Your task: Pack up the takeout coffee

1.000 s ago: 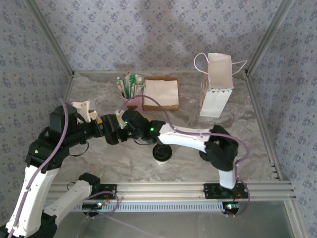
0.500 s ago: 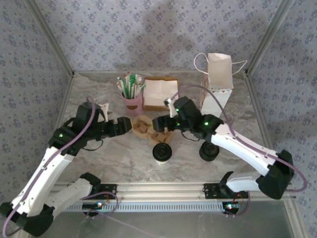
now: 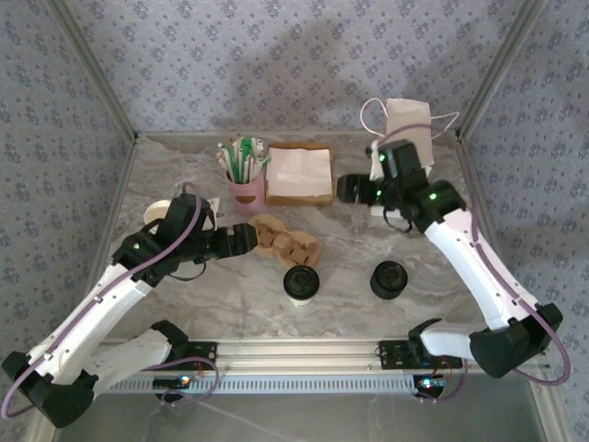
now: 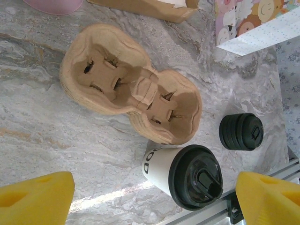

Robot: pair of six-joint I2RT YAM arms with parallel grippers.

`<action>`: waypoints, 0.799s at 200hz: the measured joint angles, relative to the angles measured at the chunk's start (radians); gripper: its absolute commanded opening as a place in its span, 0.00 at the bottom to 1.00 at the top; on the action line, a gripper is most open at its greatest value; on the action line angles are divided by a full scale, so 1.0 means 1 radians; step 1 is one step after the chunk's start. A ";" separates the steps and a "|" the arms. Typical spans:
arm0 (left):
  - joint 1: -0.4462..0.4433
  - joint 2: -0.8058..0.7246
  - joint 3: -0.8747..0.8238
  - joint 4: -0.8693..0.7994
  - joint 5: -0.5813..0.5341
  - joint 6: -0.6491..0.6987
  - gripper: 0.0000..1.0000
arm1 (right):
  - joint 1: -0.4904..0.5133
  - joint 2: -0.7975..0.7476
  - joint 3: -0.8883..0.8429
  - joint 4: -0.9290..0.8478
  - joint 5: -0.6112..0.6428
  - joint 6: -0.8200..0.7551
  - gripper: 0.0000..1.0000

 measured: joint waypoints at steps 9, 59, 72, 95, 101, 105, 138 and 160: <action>0.000 0.000 0.000 0.000 -0.001 0.000 0.90 | -0.028 0.019 0.066 -0.018 0.029 -0.015 0.65; 0.000 0.000 0.001 0.000 -0.004 0.001 0.90 | -0.156 0.206 0.339 -0.104 0.135 -0.061 0.50; 0.000 0.000 0.001 0.000 -0.005 0.002 0.90 | -0.175 0.282 0.403 -0.129 0.140 -0.076 0.50; 0.000 0.000 0.001 0.000 -0.005 0.002 0.90 | -0.198 0.403 0.496 -0.162 0.142 -0.100 0.45; 0.000 0.000 0.001 0.000 -0.005 0.002 0.90 | -0.203 0.430 0.518 -0.174 0.141 -0.105 0.43; 0.000 0.000 0.001 0.000 -0.005 0.002 0.90 | -0.208 0.451 0.536 -0.184 0.138 -0.108 0.41; 0.000 0.000 0.001 0.000 -0.008 0.002 0.90 | -0.239 0.534 0.597 -0.222 0.124 -0.132 0.39; 0.000 0.000 0.001 0.000 -0.012 0.003 0.90 | -0.248 0.551 0.611 -0.250 0.114 -0.146 0.34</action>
